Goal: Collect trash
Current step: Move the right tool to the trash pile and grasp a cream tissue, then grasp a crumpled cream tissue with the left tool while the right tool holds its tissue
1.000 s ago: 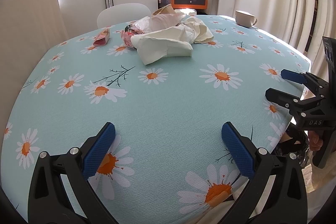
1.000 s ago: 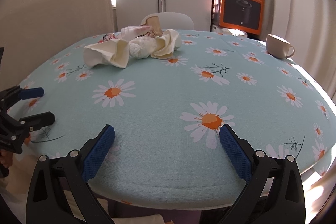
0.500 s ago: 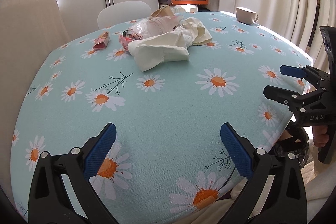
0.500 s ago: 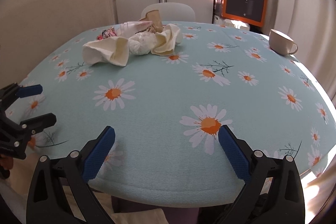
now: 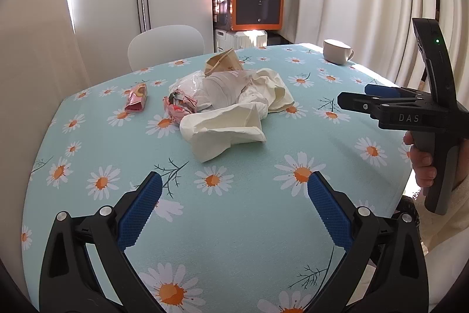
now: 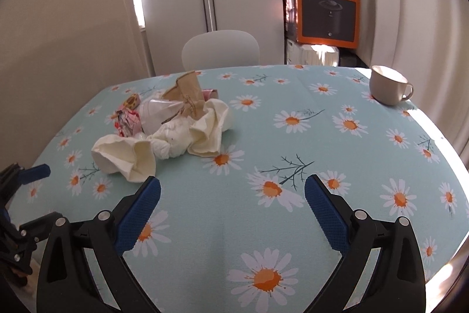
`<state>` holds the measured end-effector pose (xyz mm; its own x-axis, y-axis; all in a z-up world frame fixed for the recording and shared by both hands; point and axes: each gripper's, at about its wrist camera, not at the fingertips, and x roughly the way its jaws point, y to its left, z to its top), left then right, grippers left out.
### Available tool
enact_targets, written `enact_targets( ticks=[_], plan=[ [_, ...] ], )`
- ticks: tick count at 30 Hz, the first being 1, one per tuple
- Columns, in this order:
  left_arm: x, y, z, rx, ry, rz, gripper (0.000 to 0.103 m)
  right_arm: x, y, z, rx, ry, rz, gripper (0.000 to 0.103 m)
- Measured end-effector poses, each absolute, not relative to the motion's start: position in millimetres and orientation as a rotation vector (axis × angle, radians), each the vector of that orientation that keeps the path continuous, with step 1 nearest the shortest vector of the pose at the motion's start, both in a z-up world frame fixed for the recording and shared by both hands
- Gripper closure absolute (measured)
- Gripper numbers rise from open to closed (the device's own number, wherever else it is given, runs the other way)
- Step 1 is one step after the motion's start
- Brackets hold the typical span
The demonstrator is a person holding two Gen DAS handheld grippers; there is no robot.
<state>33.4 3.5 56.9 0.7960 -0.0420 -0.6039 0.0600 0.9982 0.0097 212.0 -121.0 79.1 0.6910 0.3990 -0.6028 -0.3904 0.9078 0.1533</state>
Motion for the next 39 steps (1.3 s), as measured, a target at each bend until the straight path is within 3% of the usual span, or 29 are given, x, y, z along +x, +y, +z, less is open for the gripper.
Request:
enact_targets(
  ticks=[16,18,22,24,26,39],
  plan=[
    [74.9,34.2,62.2,-0.061,0.657,-0.065,0.006,296.8,-73.4,62.1,0.122,0.813,0.467,0.009],
    [78.5,35.9,61.6,-0.070,0.662,-0.065,0.006,305.9,-71.6,57.2,0.141,0.845,0.486,0.022],
    [85.2,36.8,57.7,-0.076,0.680,-0.067,0.006,320.8,-67.7,42.7,0.171,0.911,0.492,0.036],
    [86.9,35.5,55.5,-0.074,0.691,-0.069,0.006,322.7,-63.5,38.7,0.138,0.921,0.507,0.058],
    [89.7,34.1,53.2,-0.071,0.704,-0.069,0.006,321.6,-63.2,37.3,0.127,0.920,0.522,0.070],
    [116.4,20.9,40.8,-0.080,0.766,-0.068,0.006,282.7,-97.2,68.4,0.091,0.770,0.538,0.074]
  ],
)
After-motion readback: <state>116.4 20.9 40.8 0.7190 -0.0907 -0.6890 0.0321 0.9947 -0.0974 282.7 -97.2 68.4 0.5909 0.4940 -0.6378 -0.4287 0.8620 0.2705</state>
